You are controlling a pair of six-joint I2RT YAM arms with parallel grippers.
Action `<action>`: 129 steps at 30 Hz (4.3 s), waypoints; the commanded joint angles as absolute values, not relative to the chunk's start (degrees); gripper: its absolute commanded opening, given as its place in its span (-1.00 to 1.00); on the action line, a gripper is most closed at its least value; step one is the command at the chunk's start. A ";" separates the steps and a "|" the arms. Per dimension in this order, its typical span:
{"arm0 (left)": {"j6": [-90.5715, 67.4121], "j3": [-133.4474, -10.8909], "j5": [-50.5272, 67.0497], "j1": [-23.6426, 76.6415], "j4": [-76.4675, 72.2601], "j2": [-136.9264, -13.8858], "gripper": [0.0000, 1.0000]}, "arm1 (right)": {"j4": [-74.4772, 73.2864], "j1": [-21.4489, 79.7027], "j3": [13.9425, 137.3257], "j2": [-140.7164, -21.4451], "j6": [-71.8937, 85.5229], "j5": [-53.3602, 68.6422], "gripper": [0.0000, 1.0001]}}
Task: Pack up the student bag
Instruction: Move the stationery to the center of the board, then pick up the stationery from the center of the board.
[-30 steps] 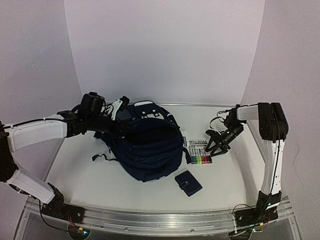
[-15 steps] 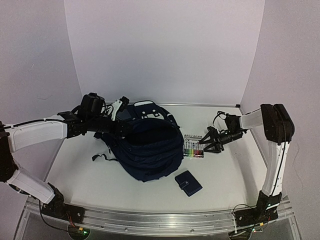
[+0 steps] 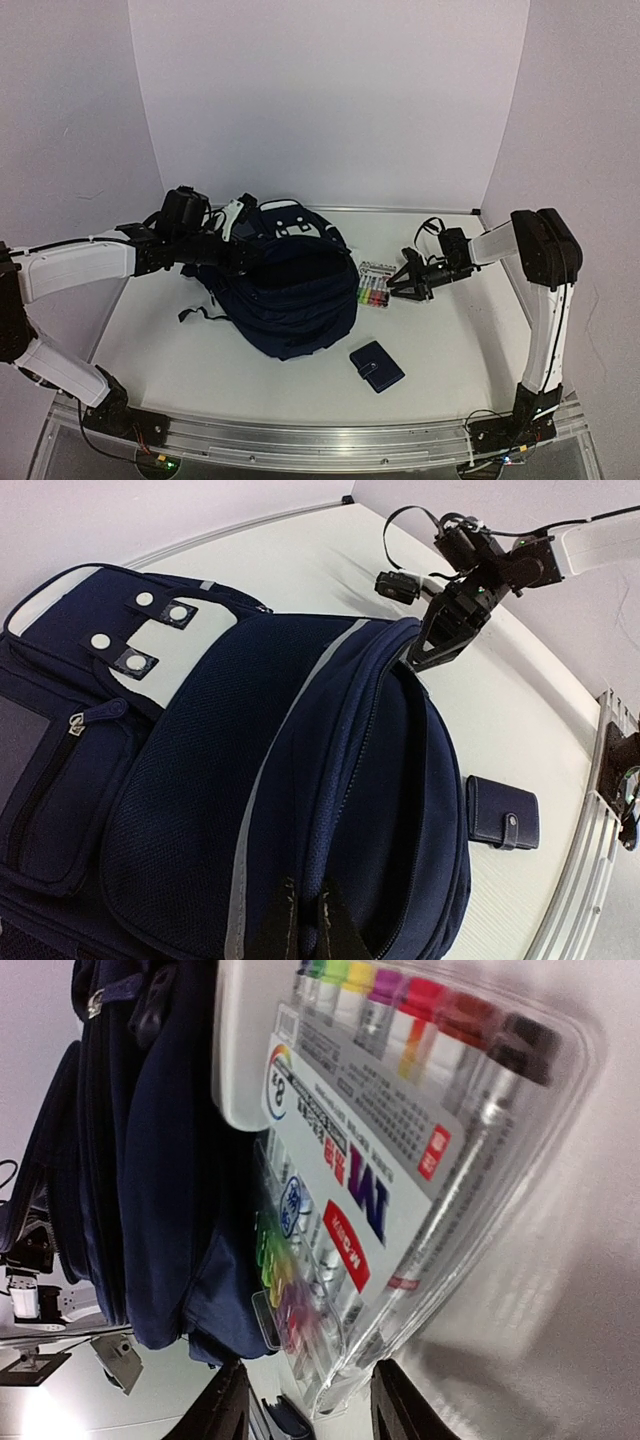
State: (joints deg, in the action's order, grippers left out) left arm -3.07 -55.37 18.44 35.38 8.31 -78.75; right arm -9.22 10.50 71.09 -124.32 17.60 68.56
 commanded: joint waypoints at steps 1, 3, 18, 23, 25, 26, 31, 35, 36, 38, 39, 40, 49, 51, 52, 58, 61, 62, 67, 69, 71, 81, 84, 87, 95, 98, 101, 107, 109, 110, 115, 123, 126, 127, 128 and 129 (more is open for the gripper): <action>-3.78 -56.01 18.88 34.98 5.18 -79.76 -0.99 | -5.11 14.49 74.75 -117.37 18.60 68.86 -0.17; -3.78 -55.96 18.89 34.99 5.27 -79.65 -0.99 | -3.90 14.99 75.63 -116.55 19.80 67.91 -0.17; -3.98 -54.23 17.54 34.90 5.80 -77.49 -0.99 | -1.87 22.19 88.94 -128.65 25.18 59.09 -0.11; -3.73 -54.22 17.33 34.89 5.97 -76.74 -1.00 | -1.99 22.26 87.56 -127.33 24.08 57.63 0.00; -3.69 -54.22 17.32 34.89 5.98 -76.88 -1.00 | -2.22 22.29 86.79 -125.48 23.27 57.23 0.07; -3.67 -54.19 17.41 34.89 5.98 -76.98 -1.00 | -2.44 22.26 86.57 -124.65 23.09 57.08 0.13; -3.61 -53.97 17.66 34.81 5.71 -77.25 -1.00 | -4.39 20.60 85.78 -119.77 21.44 55.60 0.36; -3.60 -53.96 17.74 34.80 5.71 -77.19 -1.00 | -9.83 16.58 86.06 -118.33 17.96 50.67 0.48; -3.60 -53.96 17.75 34.80 5.69 -77.15 -1.00 | -11.98 15.53 86.49 -118.66 16.86 48.00 0.55; -3.60 -53.96 17.80 34.74 5.63 -77.11 -1.00 | -17.78 14.81 88.66 -121.16 12.33 41.84 0.72; -3.60 -53.95 17.83 34.74 5.53 -77.13 -1.00 | -20.60 14.77 90.26 -122.90 10.36 40.00 0.78; -3.60 -53.94 17.79 34.72 5.46 -77.17 -1.00 | -23.84 14.77 91.88 -125.01 9.15 40.14 0.85; -3.78 -53.70 17.41 34.68 5.65 -76.69 -1.00 | -31.36 16.60 99.11 -138.49 6.77 49.86 0.88; -3.91 -53.62 17.63 34.63 5.85 -76.66 -0.99 | -31.18 17.08 99.99 -139.28 7.10 54.28 0.80; -3.95 -53.54 17.68 34.63 5.81 -76.64 -1.00 | -30.90 17.37 100.34 -139.41 7.54 57.36 0.76; -4.43 -53.35 18.09 34.63 5.29 -77.06 -1.00 | -22.76 19.53 99.51 -135.75 12.82 68.17 0.34; -4.40 -53.78 18.45 34.63 5.25 -77.42 -1.00 | -13.86 19.58 95.94 -131.87 18.78 70.28 0.11; -4.36 -53.85 18.46 34.63 5.27 -77.43 -1.00 | -11.09 19.59 94.79 -130.65 20.91 71.15 0.05; -3.98 -53.80 18.29 34.63 5.35 -77.31 -1.00 | -6.22 20.10 92.80 -127.01 23.84 72.04 -0.09; -3.88 -53.51 18.26 34.63 5.31 -77.17 -0.99 | -4.69 20.21 92.01 -126.56 24.67 71.93 -0.15; -3.87 -53.31 18.28 34.63 5.14 -76.96 -1.00 | -2.80 20.20 90.89 -126.04 25.67 70.42 -0.22; -3.52 -53.39 17.63 34.54 5.58 -76.58 -1.00 | -4.37 20.98 90.49 -128.32 25.78 56.92 -0.52; -3.43 -53.36 17.61 34.45 5.75 -76.27 -1.00 | -10.87 21.05 91.29 -128.98 20.88 52.43 -0.31; -3.25 -53.37 17.46 34.49 5.89 -76.24 -1.00 | -12.85 20.99 91.15 -129.22 19.12 53.03 -0.14; -3.59 -53.55 17.69 34.45 5.69 -76.55 -1.00 | -13.17 20.95 91.11 -127.88 18.12 57.16 0.44; -3.60 -53.70 17.75 34.45 5.76 -76.55 -1.00 | -12.94 21.00 90.73 -128.18 18.49 61.53 0.48; -3.54 -53.63 17.67 34.47 6.00 -76.45 -1.00 | -12.57 21.00 90.38 -128.26 19.21 65.17 0.57; -3.43 -53.61 17.62 34.45 6.10 -76.52 -0.99 | -12.07 20.64 90.09 -127.21 20.88 66.68 0.70; -3.46 -53.61 17.61 34.45 5.93 -76.58 -1.00 | -11.92 20.47 90.01 -126.65 21.22 66.54 0.75; -3.47 -53.65 17.65 34.45 5.90 -76.63 -1.00 | -11.83 20.44 89.87 -126.33 21.24 66.44 0.78; -3.43 -53.59 17.67 34.45 5.89 -76.74 -1.00 | -11.94 20.44 89.43 -125.31 20.78 63.33 0.62; -4.46 -54.05 17.16 34.37 6.46 -76.37 -0.99 | -16.21 20.80 88.77 -123.16 15.22 49.99 -0.62; -5.72 -54.76 17.02 34.11 7.22 -76.04 -0.99 | -22.91 20.81 90.30 -120.29 7.72 45.74 -0.98; -6.23 -55.15 16.99 34.03 7.68 -75.96 -0.99 | -24.63 20.80 90.98 -118.77 4.83 44.15 -1.00; -6.75 -55.57 17.03 33.95 8.22 -75.90 -0.99 | -26.40 20.80 91.47 -117.06 2.88 42.70 -1.00; -7.20 -56.01 17.06 33.92 8.66 -75.77 -1.00 | -28.09 20.97 91.93 -115.27 -1.29 41.26 -1.00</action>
